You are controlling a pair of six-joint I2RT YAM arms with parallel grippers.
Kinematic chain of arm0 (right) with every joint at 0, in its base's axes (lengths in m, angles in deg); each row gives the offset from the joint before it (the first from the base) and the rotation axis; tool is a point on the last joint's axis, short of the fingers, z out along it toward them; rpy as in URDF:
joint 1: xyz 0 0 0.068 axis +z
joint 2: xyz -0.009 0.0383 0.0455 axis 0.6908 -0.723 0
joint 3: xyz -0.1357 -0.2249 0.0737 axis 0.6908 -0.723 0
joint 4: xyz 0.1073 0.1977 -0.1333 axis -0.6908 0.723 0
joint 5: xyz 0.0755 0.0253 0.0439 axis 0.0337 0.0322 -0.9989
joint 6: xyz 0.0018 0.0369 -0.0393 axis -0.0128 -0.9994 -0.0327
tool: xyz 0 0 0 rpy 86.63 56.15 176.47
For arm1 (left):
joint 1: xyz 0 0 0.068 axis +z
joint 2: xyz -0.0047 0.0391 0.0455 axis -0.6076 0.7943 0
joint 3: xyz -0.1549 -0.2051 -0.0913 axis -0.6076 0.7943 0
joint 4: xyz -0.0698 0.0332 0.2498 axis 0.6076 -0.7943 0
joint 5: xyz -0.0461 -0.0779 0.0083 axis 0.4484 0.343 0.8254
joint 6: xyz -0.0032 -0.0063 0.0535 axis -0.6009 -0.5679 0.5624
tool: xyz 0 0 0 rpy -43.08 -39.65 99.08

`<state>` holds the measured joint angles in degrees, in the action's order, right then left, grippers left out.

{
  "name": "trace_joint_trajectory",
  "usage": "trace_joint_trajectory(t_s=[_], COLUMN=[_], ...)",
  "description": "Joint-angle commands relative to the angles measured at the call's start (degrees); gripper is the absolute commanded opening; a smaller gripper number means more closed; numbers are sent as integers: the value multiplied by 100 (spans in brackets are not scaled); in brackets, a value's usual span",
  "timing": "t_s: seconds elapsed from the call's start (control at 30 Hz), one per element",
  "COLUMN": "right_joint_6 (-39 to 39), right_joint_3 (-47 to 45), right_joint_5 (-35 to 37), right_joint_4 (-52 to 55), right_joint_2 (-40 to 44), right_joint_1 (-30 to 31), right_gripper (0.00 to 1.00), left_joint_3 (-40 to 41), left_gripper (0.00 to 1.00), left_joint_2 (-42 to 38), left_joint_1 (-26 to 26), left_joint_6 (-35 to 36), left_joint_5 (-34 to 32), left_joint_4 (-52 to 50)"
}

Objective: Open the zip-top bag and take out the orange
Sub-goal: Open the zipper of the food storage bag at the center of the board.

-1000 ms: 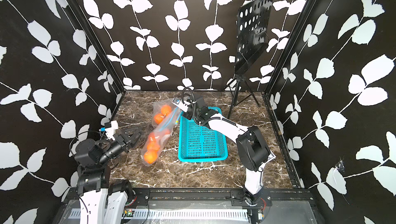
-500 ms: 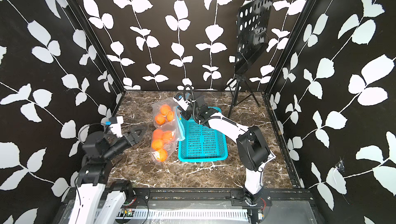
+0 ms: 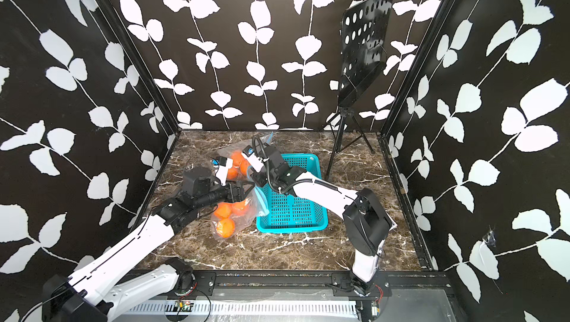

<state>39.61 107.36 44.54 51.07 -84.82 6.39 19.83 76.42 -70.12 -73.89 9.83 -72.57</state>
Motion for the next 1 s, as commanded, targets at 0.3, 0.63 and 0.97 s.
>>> trace_joint_trajectory(t_s=[0.3,0.63,0.97], right_joint_6=[-491,-611,-1136], right_joint_3=[-617,-871,-754], right_joint_5=[615,522,-110], right_joint_4=[-495,-747,-826], right_joint_2=[398,523,464], right_joint_1=[240,238,-34], right_gripper=[1,2,4], left_joint_3=[414,748,1376], left_gripper=[41,42,33], left_joint_2=[158,314,162], left_joint_1=[-38,-64,-81], left_joint_6=[-412,-489,-556], left_joint_5=[42,235,405], left_joint_4=[885,880,1243])
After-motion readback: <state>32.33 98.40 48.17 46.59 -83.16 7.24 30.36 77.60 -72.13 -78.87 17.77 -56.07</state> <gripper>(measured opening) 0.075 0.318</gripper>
